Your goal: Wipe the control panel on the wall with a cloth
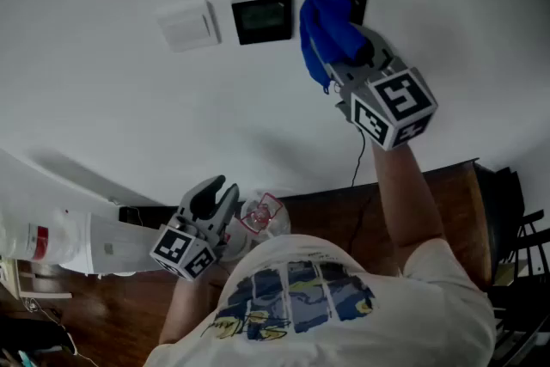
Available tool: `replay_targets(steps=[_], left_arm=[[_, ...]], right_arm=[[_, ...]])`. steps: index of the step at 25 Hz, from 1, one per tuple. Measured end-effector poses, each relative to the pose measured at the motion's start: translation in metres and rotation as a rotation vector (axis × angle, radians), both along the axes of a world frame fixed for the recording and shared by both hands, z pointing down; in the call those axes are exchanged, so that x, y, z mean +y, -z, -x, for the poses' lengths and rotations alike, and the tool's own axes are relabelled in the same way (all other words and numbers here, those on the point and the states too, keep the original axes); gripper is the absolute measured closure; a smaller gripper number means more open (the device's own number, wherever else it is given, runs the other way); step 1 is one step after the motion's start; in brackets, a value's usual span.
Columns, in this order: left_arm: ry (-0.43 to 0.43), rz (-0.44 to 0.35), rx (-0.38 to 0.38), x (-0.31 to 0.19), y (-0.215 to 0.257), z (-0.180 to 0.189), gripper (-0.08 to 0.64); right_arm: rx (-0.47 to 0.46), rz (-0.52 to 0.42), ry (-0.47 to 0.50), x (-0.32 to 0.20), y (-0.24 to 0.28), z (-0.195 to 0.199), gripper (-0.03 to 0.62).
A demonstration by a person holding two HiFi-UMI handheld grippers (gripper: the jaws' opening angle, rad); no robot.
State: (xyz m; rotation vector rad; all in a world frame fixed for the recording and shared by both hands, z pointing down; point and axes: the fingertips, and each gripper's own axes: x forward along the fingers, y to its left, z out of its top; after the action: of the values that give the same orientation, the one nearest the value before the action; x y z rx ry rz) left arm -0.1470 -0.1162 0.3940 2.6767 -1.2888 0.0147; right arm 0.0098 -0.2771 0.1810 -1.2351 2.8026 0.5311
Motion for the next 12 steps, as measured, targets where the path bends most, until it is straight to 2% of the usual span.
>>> replay_targets(steps=[12], left_arm=[[-0.024,0.002,-0.001,-0.003,0.0,-0.011,0.463]], right_arm=[[0.037,-0.003,-0.057,-0.018,0.004,-0.013,0.502]])
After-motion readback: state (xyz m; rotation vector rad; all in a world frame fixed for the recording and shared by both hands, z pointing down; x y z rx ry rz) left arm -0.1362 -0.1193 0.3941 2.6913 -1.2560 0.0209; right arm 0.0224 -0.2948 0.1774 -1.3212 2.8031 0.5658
